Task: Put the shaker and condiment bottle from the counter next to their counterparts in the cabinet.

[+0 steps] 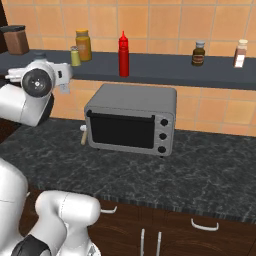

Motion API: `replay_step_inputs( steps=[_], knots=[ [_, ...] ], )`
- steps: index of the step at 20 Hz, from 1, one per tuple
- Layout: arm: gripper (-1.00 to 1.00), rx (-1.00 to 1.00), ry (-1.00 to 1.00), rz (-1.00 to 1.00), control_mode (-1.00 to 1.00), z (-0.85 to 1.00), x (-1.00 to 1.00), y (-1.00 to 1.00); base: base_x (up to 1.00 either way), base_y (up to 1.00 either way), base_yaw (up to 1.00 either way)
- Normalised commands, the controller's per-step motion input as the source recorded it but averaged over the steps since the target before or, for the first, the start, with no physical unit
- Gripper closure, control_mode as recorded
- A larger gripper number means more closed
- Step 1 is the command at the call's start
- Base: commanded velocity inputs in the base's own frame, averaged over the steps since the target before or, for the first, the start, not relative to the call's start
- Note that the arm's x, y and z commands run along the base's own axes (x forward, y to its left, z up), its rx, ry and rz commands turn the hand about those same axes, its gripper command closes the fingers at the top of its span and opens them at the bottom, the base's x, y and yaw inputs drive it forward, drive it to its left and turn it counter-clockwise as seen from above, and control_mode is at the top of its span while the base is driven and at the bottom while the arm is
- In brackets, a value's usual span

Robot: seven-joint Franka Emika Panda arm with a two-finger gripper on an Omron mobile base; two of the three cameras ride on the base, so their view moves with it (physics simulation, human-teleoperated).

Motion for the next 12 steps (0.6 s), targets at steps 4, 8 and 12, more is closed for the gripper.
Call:
replay_step_inputs(
  steps=[4, 8, 12],
  knots=[
    [1.0, -0.03, 0.0, -0.16, -1.0, -0.11, 0.6, 0.07, 0.0, 0.0, 0.0],
    [1.0, 0.0, -0.02, -0.13, -1.0, -0.03, 0.68, 0.0, 0.0, 0.0, 0.0],
    [1.0, 0.0, -0.04, -0.12, -1.0, 0.0, 0.52, 0.0, 0.0, 0.0, 0.0]
  ],
)
